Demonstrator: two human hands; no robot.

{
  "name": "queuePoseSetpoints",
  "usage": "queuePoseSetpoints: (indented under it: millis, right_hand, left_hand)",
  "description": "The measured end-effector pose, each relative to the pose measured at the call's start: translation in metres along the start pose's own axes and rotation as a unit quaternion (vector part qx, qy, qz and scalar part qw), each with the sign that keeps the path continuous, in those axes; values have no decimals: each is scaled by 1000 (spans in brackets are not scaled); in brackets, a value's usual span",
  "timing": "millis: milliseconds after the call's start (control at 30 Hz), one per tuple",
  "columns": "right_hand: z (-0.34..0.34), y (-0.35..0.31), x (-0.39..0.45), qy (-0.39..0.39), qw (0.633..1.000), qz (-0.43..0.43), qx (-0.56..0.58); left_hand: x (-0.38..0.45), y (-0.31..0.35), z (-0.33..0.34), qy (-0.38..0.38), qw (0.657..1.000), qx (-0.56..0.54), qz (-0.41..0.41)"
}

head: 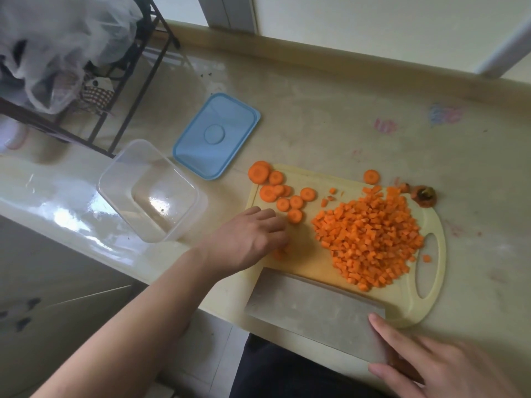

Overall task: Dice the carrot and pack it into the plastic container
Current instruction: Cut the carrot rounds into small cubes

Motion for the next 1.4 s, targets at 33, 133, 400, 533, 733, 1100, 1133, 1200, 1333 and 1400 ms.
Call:
queuePoseSetpoints:
  millis: [33, 133, 400, 533, 733, 1100, 1133, 1200, 1333, 1400]
  right_hand:
    - [1, 0, -2, 11, 1000, -7, 5]
    - [13, 4, -7, 9, 1000, -16, 11]
    - [11, 6, -1, -32, 999, 1, 38]
    - [10, 2, -2, -32, 999, -3, 41]
    - [19, 5, -10, -71, 991, 43, 100]
    - [24, 22, -6, -81, 925, 255, 268]
    - [28, 19, -3, -93, 919, 251, 289]
    - [41, 18, -3, -119, 901, 269, 319]
    - [53, 9, 3, -132, 895, 254, 341]
    - [55, 3, 9, -133, 897, 246, 341]
  left_hand:
    - [1, -2, -2, 10, 1000, -6, -6]
    - [4, -5, -8, 36, 999, -5, -19]
    - [9, 1, -2, 30, 999, 9, 13]
    - [6, 0, -3, 35, 999, 9, 13]
    - [-1, -10, 0, 23, 998, -58, -26]
    - [-23, 2, 14, 38, 991, -93, -88]
    - [-25, 3, 14, 49, 988, -97, -105]
    - [-30, 4, 12, 75, 981, -106, -144]
    - [-39, 1, 13, 135, 947, -147, -253]
    - [-42, 1, 15, 152, 928, -157, -302]
Point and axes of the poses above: each hand's wrist, its own x-axis towards the middle knuckle, its own z-axis out of the palm, y = z × x, the point moved 10 cm from there along x, towards the middle knuckle, and after that the axes turned 4 degrees about z, right-handed, at the moved point
